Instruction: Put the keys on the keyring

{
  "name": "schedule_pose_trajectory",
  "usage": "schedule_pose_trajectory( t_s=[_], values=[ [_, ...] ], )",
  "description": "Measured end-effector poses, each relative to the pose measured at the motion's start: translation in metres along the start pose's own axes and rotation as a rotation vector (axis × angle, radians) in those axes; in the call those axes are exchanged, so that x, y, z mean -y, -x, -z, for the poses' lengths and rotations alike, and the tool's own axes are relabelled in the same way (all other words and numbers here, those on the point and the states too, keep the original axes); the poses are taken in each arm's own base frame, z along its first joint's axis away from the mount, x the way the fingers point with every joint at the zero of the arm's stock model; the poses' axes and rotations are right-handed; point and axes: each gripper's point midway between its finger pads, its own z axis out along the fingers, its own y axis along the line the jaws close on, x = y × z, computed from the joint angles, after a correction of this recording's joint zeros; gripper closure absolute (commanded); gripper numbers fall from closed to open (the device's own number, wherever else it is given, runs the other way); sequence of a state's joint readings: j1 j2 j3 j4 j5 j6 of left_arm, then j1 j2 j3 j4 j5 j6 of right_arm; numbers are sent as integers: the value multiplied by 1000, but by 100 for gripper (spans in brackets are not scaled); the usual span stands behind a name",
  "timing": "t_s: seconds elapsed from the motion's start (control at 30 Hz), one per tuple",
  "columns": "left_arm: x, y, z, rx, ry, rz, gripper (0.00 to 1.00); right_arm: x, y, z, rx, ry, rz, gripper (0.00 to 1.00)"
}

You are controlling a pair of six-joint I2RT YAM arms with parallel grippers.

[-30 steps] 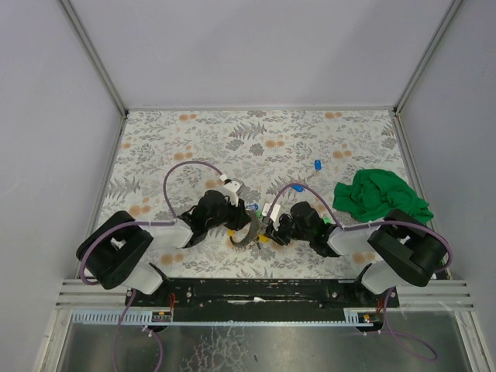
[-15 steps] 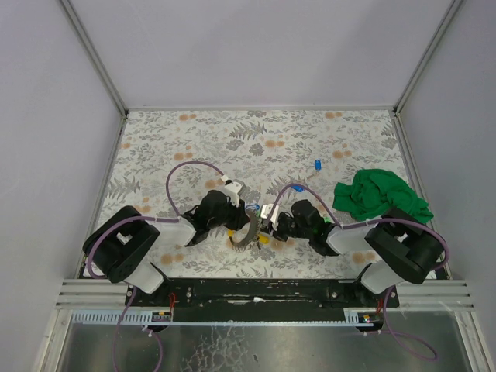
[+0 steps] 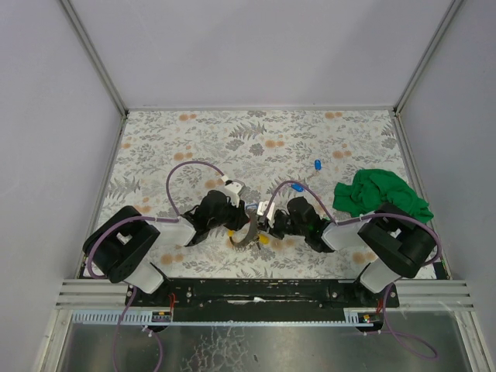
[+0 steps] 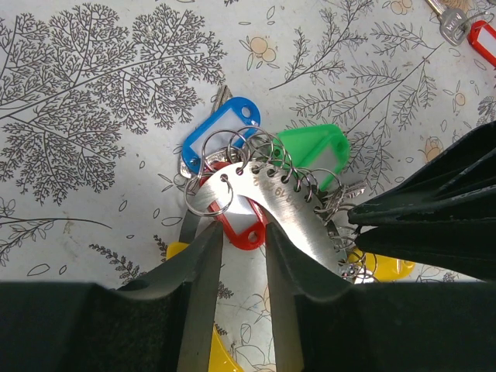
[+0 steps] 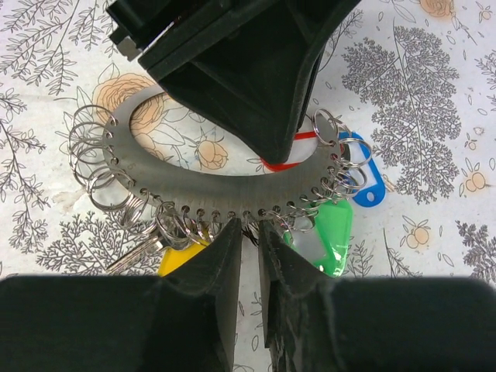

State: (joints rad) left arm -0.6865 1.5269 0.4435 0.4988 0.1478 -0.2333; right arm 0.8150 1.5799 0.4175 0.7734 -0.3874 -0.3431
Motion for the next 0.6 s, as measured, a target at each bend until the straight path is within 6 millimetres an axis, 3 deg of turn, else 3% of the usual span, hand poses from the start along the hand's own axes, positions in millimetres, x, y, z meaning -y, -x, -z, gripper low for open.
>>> schedule_pose_trajectory(
  t_s=[0.27,0.47,0.6],
  values=[
    [0,0,0,0,0,-2,72,2,1,-4,-29,11,-8,78],
    [-1,0,0,0,4,-3,72,-4,-16,4,-120,39,-16,78],
    [0,0,0,0,3,-5,72,-6,-17,10,-152,49,-14,71]
  ],
)
